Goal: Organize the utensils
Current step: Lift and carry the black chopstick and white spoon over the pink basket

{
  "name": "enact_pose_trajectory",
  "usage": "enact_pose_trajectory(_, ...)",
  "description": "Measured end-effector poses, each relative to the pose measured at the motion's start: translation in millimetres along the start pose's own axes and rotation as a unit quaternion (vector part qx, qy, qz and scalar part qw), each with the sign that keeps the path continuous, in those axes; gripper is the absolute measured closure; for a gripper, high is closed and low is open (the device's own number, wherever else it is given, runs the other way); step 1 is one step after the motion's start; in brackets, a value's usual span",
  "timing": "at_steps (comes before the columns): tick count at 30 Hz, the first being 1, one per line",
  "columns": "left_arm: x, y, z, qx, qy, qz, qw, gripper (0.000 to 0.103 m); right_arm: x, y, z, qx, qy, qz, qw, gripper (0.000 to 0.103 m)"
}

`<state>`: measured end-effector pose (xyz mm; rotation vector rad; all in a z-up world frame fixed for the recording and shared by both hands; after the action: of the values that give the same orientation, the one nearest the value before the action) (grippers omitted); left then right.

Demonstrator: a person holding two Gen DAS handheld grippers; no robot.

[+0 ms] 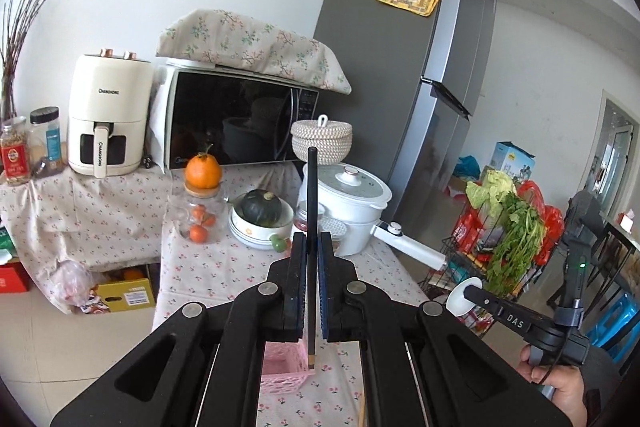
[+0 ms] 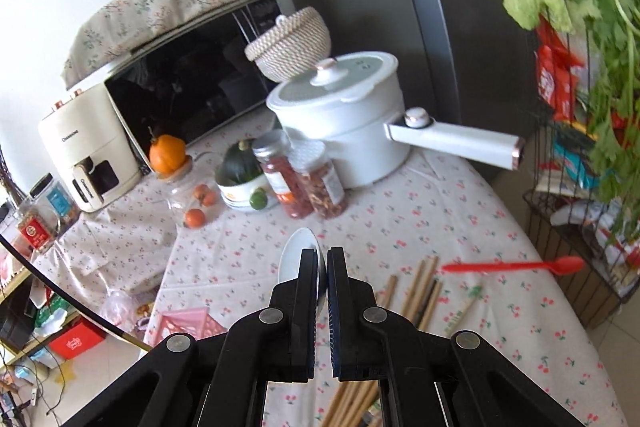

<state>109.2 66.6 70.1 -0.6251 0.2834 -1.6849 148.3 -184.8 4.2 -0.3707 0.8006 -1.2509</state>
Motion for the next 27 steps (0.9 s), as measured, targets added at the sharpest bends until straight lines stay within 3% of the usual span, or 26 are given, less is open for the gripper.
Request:
enact_pose_trajectory(4, -9.5, 17.7, -1.1, 0.005, 0.016, 0.043, 0.9989, 0.098, -35.3, 5.4, 9.2, 0.038, -0.021, 0.004, 0.999, 0.099)
enact_pose_trajectory(10, -22.4, 59.5, -16.8, -0.042, 0.021, 0.053, 0.9975, 0.098, -86.0, 24.9, 11.1, 0.067, -0.062, 0.004, 0.996, 0.099)
enact_pose_trajectory(22, -48.2, 116.8, -41.3, -0.131, -0.006, 0.042, 0.9904, 0.098, -126.2, 96.1, -14.2, -0.004, -0.13, -0.038, 0.991, 0.099)
enact_pose_trajectory(27, -53.1, 129.6, -40.8, -0.137, -0.013, 0.039, 0.9896, 0.098, -125.6, 112.0, -21.7, -0.03, -0.141, -0.047, 0.988, 0.098)
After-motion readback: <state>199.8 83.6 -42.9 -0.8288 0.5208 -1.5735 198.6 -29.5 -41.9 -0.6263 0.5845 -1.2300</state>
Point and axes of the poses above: each gripper's, at about its wrist camera, not at the fingertips, and y roughly the way its jaws point, x to its right, z to its top, the point moved 6 cm from there along y, roughly the way its jaws point, and after that the axes turned 10 degrees about -x, right-handed, at the moved point
